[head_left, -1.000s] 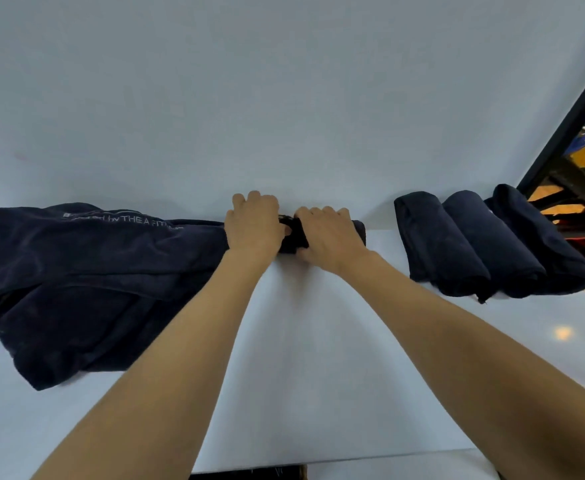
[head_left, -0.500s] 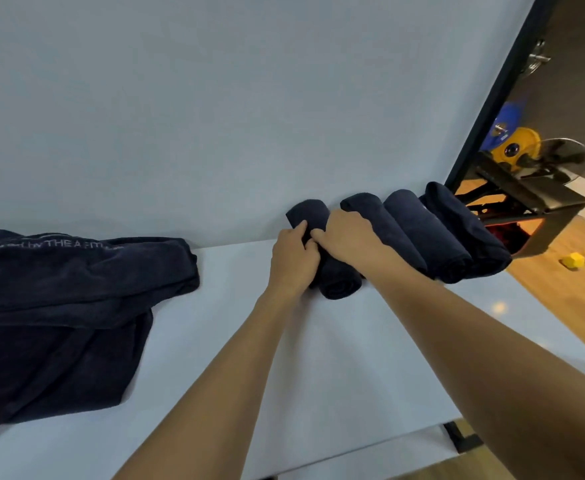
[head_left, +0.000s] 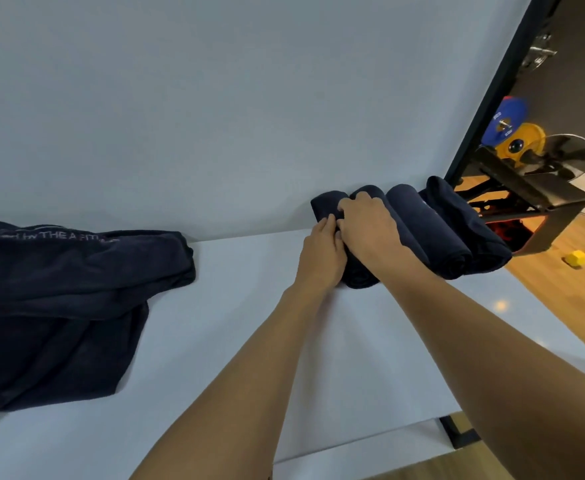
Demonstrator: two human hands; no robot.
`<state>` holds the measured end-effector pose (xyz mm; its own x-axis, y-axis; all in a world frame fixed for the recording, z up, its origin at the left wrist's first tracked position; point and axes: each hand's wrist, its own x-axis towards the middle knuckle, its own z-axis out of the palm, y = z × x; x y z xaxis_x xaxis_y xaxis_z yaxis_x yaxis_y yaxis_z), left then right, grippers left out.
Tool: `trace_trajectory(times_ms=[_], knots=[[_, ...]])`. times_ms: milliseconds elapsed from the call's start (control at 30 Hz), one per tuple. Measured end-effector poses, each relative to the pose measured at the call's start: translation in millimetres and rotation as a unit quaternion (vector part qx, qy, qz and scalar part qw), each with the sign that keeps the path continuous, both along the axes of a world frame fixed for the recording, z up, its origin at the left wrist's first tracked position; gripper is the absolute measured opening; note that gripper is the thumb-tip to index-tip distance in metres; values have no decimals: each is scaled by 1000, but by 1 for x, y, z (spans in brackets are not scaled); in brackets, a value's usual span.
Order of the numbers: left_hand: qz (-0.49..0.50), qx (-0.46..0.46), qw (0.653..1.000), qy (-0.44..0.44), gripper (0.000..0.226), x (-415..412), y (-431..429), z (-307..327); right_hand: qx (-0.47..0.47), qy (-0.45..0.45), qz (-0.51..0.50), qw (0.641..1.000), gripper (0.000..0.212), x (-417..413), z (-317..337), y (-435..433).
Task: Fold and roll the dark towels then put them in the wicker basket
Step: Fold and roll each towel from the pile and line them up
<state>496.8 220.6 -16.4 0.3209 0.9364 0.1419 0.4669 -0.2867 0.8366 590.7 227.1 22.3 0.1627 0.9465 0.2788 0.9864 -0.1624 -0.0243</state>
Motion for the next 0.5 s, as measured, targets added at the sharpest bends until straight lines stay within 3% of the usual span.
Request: trace_trajectory(times_ms=[167, 233, 367, 500], knots=[[-38, 11, 997, 67, 30, -40, -11, 21, 15, -127, 19, 992, 30, -24, 13, -4], [3, 38, 990, 135, 33, -68, -6, 24, 36, -110, 72, 991, 33, -47, 19, -5], [120, 98, 943, 295, 30, -144, 10, 37, -26, 88, 176, 980, 30, -113, 13, -1], [193, 131, 856, 461, 33, -220, 12, 49, -140, 277, 212, 927, 35, -172, -5, 9]])
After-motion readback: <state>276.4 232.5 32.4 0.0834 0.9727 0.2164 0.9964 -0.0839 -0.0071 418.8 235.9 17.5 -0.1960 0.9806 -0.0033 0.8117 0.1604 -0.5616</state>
